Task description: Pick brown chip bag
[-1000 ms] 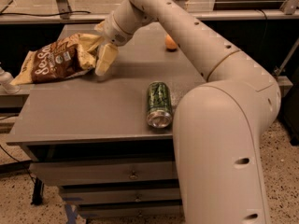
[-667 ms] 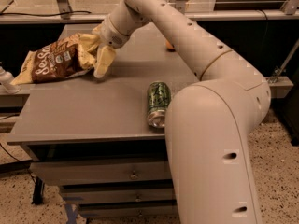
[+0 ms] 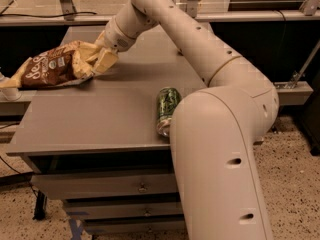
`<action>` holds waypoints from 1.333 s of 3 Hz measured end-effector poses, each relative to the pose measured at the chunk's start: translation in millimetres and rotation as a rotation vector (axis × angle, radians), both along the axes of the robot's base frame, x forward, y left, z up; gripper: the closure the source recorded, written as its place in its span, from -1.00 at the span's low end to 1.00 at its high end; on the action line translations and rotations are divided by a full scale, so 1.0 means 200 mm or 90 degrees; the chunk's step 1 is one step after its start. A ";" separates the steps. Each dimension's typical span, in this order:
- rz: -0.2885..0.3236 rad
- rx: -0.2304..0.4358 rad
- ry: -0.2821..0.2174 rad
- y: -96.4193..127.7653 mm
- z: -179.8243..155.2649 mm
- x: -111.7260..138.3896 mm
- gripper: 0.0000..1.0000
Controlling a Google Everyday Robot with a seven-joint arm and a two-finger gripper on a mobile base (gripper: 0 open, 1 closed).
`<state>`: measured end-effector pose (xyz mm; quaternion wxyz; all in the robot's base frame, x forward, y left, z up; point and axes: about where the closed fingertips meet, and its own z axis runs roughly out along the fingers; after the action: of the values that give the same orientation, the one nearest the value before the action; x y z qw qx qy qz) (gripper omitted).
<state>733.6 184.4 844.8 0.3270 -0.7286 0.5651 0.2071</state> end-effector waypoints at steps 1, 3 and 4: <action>-0.008 0.005 -0.008 -0.01 0.04 0.02 0.30; -0.034 0.021 -0.042 -0.08 0.17 0.06 1.00; -0.051 0.032 -0.095 -0.15 0.35 0.10 1.00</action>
Offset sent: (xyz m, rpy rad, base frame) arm 0.0117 -0.0216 0.0383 0.0349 -0.0658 -0.0624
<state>753.4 153.8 915.5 0.3946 -0.7106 0.5621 0.1530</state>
